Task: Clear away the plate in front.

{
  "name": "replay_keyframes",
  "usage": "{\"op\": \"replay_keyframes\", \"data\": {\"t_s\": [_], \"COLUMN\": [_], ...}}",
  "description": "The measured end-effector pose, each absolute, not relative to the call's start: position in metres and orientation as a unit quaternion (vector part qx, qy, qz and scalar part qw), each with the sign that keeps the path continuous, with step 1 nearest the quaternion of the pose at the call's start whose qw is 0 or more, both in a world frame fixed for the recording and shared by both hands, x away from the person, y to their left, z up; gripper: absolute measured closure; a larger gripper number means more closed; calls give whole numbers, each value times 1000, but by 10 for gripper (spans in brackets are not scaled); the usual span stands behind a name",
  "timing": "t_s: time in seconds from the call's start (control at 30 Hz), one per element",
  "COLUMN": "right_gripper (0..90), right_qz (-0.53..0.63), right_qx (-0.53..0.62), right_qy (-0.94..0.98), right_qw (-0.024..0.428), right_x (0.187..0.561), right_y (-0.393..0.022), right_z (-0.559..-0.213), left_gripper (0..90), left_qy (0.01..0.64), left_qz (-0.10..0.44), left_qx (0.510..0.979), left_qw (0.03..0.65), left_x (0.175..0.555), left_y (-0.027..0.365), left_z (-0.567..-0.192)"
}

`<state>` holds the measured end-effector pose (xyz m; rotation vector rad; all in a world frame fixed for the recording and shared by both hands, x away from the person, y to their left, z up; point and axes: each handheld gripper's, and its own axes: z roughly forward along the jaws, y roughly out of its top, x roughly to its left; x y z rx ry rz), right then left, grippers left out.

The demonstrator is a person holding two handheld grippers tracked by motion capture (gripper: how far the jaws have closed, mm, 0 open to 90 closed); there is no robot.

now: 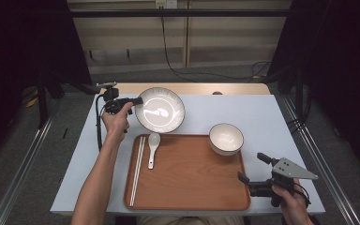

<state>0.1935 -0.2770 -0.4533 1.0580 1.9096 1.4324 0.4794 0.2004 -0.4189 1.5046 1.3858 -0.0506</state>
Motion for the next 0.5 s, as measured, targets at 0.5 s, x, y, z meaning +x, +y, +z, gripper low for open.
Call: {"op": "replay_keyframes", "data": {"t_s": [0.5], "right_gripper": [5], "right_qz": [528], "right_qx": [391], "right_qy": [705], "right_qw": [266], "right_x": [195], "right_y": [-278], "right_z": [-454], "left_gripper": [811], "left_qy": [555], "left_qz": [-17], "left_qx": [646], "left_qw": [524], "left_x": [450], "left_y": [192], "left_z": [-411]}}
